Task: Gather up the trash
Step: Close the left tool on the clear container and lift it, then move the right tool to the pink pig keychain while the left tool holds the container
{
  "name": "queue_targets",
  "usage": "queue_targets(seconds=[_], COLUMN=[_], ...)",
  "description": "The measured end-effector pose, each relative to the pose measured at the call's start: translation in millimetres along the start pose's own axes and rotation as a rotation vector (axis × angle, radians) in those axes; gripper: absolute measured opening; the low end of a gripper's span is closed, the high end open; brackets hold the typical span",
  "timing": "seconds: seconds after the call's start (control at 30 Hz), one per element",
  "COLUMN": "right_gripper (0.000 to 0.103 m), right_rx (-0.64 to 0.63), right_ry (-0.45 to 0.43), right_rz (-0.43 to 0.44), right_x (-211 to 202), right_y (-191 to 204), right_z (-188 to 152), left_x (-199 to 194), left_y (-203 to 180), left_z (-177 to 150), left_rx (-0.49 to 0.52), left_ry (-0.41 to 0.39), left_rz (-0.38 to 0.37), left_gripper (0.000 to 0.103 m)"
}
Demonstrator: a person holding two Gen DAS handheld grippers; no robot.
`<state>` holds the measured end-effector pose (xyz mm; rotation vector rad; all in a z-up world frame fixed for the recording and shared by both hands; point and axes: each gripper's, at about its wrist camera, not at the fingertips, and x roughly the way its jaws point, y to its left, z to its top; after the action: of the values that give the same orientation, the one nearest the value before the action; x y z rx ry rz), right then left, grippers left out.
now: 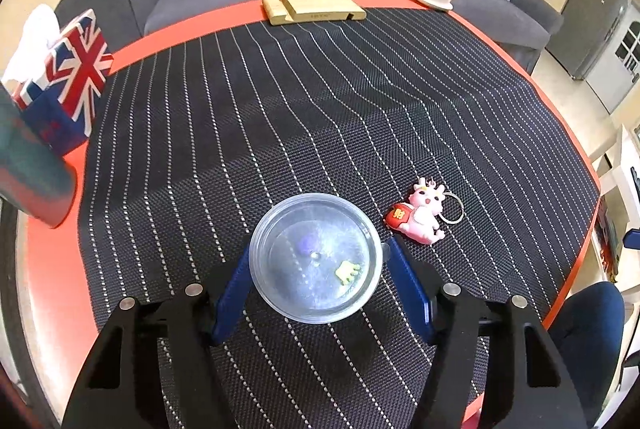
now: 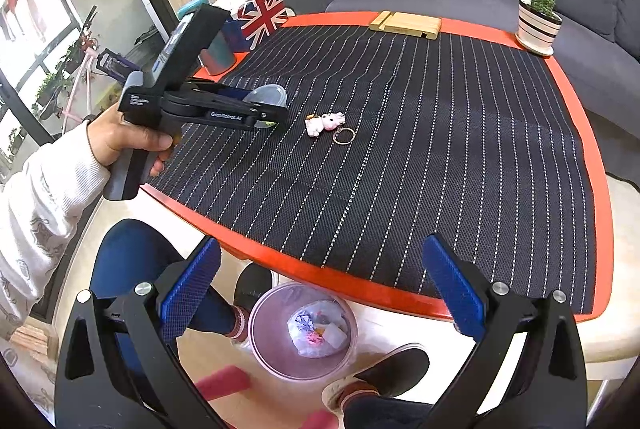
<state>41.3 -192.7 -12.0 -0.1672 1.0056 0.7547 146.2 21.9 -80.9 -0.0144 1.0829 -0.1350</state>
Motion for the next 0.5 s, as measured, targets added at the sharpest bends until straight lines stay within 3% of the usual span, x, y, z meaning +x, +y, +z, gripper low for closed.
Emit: queue_targets(seconds=[0.5], right_gripper=[0.099], right_rx=[-0.081], right_ry=[0.026], right_rz=[-0.009], right_x=[28.3], right_y=[3.9], right_z=[42.0], left_x=[-41.1], left_y=[0.9], left_z=[-7.9], left_rx=[-0.006], left_ry=[-0.081], left_rz=[0.021], left_gripper=[0.064])
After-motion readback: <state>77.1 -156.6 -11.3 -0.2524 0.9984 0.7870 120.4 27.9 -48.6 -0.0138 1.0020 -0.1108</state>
